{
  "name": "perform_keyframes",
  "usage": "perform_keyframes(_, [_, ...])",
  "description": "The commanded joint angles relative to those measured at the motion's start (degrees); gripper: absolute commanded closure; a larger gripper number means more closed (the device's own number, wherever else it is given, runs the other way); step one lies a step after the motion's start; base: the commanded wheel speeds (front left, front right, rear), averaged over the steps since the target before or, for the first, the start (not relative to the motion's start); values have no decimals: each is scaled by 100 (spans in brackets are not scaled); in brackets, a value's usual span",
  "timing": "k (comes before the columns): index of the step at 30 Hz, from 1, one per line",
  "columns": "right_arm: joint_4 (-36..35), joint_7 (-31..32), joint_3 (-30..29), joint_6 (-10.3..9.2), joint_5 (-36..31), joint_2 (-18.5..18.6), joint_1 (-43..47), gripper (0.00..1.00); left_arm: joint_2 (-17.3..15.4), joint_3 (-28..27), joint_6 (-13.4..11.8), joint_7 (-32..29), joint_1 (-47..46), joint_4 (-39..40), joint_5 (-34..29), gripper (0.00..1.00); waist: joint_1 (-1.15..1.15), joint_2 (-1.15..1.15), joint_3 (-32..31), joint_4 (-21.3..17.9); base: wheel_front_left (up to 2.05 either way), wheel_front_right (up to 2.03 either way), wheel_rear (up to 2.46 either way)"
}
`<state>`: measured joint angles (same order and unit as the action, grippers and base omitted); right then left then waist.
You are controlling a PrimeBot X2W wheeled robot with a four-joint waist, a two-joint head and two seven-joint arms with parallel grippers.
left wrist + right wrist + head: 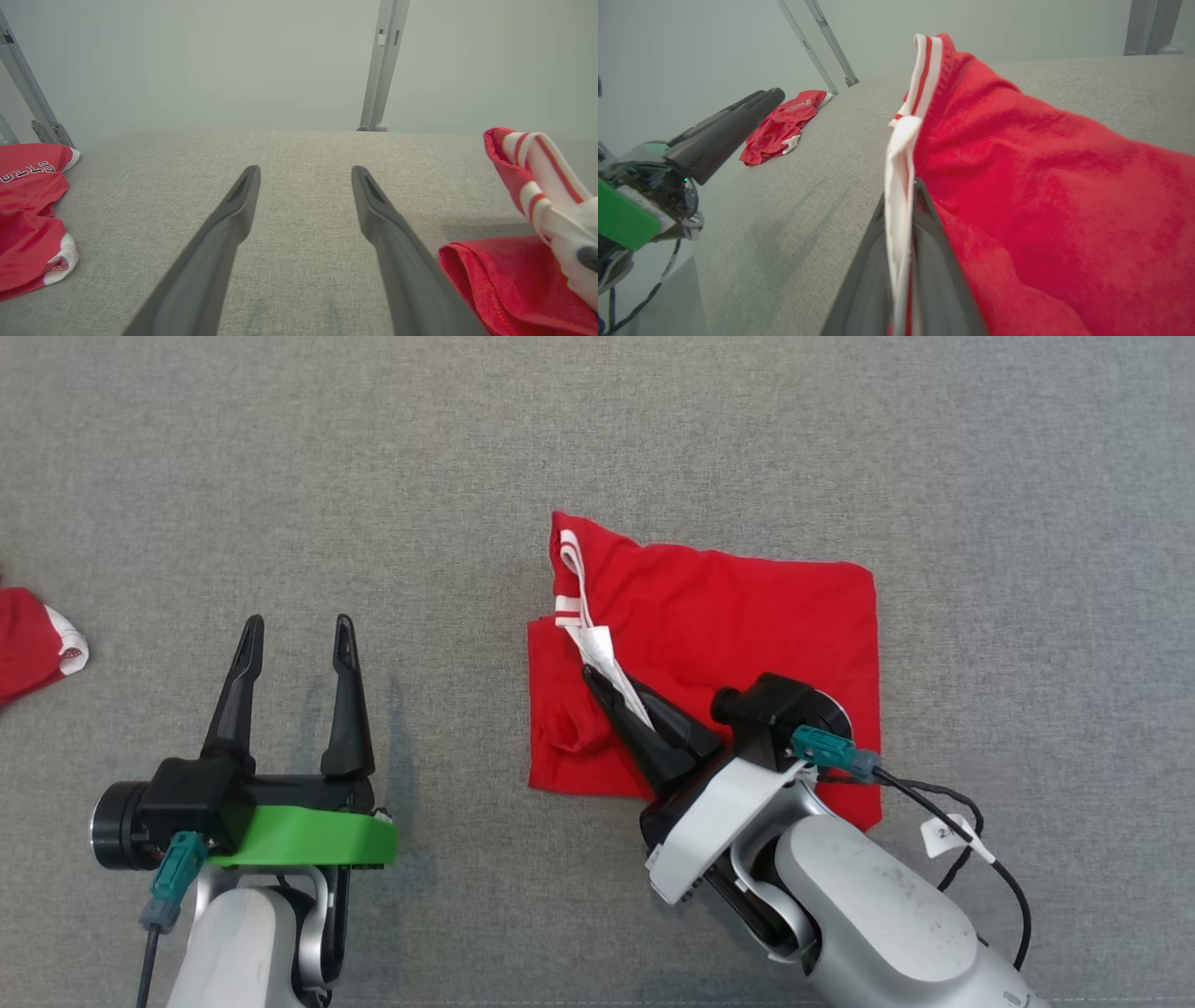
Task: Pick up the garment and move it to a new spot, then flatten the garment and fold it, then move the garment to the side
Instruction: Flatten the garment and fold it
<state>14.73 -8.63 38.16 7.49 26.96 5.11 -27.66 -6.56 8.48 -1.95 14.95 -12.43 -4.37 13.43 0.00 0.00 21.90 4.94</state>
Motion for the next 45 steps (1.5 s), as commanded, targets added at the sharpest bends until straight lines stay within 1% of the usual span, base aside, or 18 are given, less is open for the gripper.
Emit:
perform_keyframes(1, [123,-89,53,0,-14,-24,-103,100,4,-10,35,14,-68,-20,-62,0,0,0,53,60,0,0,0])
perform_keyframes(2, [249,-174,91,0,-9,-59,-159,100,17,-8,36,14,-79,-24,-70,0,0,0,64,75,0,0,0])
perform_keyframes(3, [364,-243,127,0,4,-86,-195,67,28,-6,37,14,-89,-31,-79,0,0,0,70,87,0,0,0])
perform_keyframes(4, [453,-311,169,0,15,-110,-231,0,35,-13,43,14,-94,-37,-84,0,0,0,75,95,0,0,0])
perform_keyframes(6, [492,-450,212,0,90,-144,-292,0,53,-34,43,14,-88,-41,-95,0,0,0,75,96,0,0,0])
perform_keyframes(8, [380,-564,250,0,64,-135,-374,0,67,-53,47,14,-60,-44,-117,0,0,0,70,80,0,0,0])
perform_keyframes(11, [-200,-664,86,0,-47,109,-365,0,74,-95,65,14,-9,-61,-139,0,0,0,28,17,0,0,0])
perform_keyframes(13, [-650,-663,-259,0,-211,207,-250,0,67,-125,62,14,17,-63,-149,0,0,0,1,-36,0,0,0])
perform_keyframes(16, [-1122,-665,-971,0,-490,383,84,0,50,-162,64,14,51,-69,-182,0,0,0,-56,-106,0,0,0])
perform_keyframes(19, [-1344,-667,-1712,0,-697,509,376,0,32,-189,68,14,82,-77,-199,0,0,0,-124,-174,0,0,0])
perform_keyframes(22, [-1381,-667,-2390,0,-865,641,714,0,9,-212,66,14,128,-87,-229,0,0,0,-214,-233,0,0,0])
perform_keyframes(25, [-1286,-668,-2939,0,-956,794,1034,0,-17,-238,49,14,161,-95,-242,0,0,0,-308,-284,0,0,0])
perform_keyframes(29, [-1096,-668,-3444,0,-1038,932,1429,0,-70,-285,40,14,234,-94,-248,0,0,0,-400,-338,0,0,0])
perform_keyframes(32, [-1036,-669,-3591,0,-1038,963,1582,0,-80,-297,20,14,269,-78,-254,0,0,0,-432,-359,0,0,0])
perform_keyframes(36, [-1006,-668,-3735,0,-955,907,1728,0,-108,-328,-17,14,344,-54,-232,0,0,0,-466,-414,0,0,0])
perform_keyframes(45, [-929,-669,-3721,0,-900,883,1769,0,-149,-312,-66,4,378,-42,-200,0,0,0,-533,-444,0,0,0])
